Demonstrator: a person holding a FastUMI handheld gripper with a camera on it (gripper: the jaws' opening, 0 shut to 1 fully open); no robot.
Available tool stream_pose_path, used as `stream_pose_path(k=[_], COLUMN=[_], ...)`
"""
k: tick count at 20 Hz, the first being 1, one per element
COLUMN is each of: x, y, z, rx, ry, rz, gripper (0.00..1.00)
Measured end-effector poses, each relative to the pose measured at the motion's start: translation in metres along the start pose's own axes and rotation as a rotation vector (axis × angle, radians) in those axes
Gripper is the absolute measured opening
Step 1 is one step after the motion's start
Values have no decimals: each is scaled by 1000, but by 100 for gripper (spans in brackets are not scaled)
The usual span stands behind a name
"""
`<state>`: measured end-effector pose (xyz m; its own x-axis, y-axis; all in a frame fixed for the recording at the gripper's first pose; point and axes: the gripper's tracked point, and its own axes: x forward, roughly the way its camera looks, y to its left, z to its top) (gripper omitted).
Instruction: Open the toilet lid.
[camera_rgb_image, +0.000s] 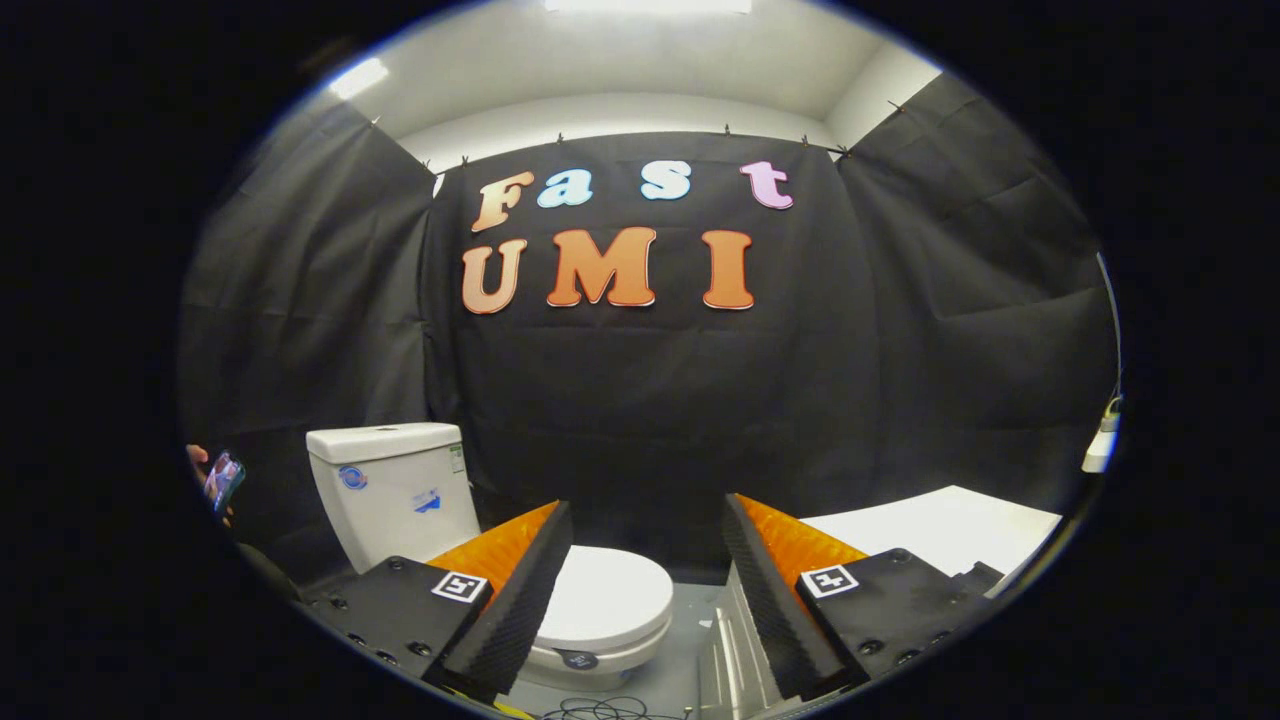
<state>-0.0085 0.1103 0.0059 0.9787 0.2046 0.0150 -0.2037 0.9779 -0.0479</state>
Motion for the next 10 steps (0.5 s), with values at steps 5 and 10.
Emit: stream_pose_path(k=[5,10], x=[13,25], y=[44,66], z=[-11,-30], rx=[39,139], ry=[18,22], rz=[75,104], gripper=[98,98])
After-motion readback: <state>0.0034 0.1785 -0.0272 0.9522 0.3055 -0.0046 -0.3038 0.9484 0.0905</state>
